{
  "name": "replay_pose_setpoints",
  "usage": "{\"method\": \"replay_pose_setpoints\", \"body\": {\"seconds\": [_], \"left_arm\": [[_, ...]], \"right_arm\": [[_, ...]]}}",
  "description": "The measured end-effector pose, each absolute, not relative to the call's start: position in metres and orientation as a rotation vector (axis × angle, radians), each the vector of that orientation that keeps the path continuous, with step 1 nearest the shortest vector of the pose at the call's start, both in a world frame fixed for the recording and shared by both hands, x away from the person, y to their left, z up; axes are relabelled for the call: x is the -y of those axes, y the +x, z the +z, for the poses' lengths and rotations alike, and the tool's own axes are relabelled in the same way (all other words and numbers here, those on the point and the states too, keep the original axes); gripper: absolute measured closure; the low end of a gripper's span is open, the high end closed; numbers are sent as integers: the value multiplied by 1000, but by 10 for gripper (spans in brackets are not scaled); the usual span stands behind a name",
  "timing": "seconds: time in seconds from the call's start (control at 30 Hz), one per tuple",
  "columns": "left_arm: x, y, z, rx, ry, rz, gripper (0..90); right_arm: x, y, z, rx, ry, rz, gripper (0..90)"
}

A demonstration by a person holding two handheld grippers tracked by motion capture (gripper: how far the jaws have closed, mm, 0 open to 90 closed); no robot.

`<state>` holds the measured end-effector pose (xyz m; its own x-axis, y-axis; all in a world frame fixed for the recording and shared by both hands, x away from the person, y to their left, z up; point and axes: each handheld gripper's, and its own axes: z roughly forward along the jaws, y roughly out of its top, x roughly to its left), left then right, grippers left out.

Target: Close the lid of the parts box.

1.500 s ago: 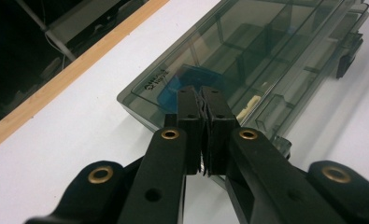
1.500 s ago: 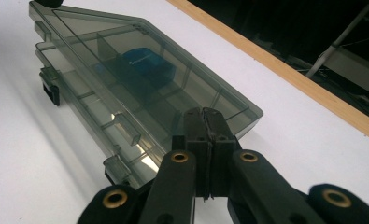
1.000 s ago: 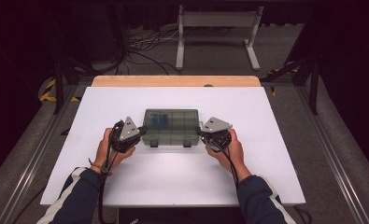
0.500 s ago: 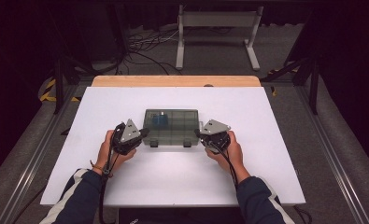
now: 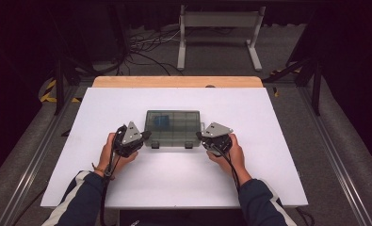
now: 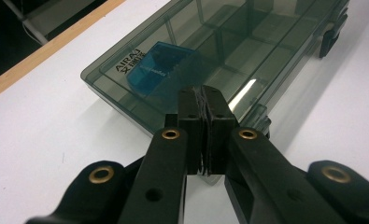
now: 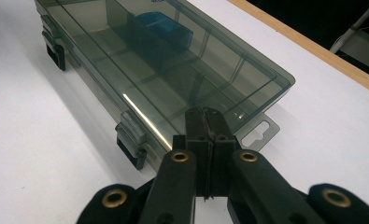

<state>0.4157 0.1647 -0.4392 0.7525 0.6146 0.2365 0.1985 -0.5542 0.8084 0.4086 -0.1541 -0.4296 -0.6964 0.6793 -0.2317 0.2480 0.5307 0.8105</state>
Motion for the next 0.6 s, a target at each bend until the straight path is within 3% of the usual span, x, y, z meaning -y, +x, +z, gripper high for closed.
{"method": "replay_pose_setpoints", "body": {"seconds": [0.6], "left_arm": [[-171,418,-444,-640,2061,584,881]], "right_arm": [[161,408,-434,-2222,792,1153,895]]}}
